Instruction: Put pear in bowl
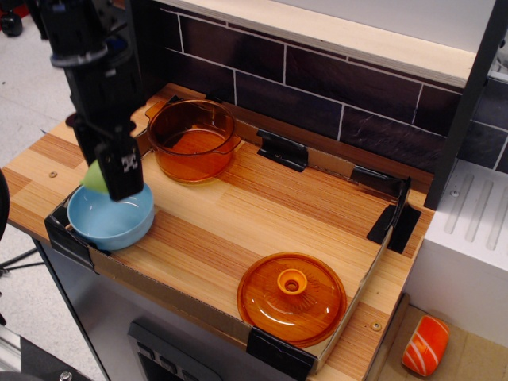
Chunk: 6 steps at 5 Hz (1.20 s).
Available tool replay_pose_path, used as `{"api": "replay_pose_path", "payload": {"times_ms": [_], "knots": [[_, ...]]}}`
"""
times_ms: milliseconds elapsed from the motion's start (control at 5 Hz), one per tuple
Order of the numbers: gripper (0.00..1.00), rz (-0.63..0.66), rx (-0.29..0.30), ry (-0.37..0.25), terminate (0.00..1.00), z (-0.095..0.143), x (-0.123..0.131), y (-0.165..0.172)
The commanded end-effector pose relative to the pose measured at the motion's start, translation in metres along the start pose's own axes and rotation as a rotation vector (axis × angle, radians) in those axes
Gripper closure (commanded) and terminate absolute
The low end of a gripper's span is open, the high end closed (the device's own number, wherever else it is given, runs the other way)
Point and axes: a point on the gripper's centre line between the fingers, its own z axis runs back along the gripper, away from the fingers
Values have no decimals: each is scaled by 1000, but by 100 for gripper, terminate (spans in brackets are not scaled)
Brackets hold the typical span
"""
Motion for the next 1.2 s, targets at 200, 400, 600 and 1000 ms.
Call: {"api": "replay_pose_path", "payload": {"times_ms": [200, 400, 600, 1000], "knots": [[0, -10, 56, -16, 0, 2, 8, -1], [0, 13, 19, -49, 0, 22, 13, -9], [0, 51, -21, -90, 0, 53, 25, -16], [0, 116, -10, -109, 0, 84, 51, -17]]}}
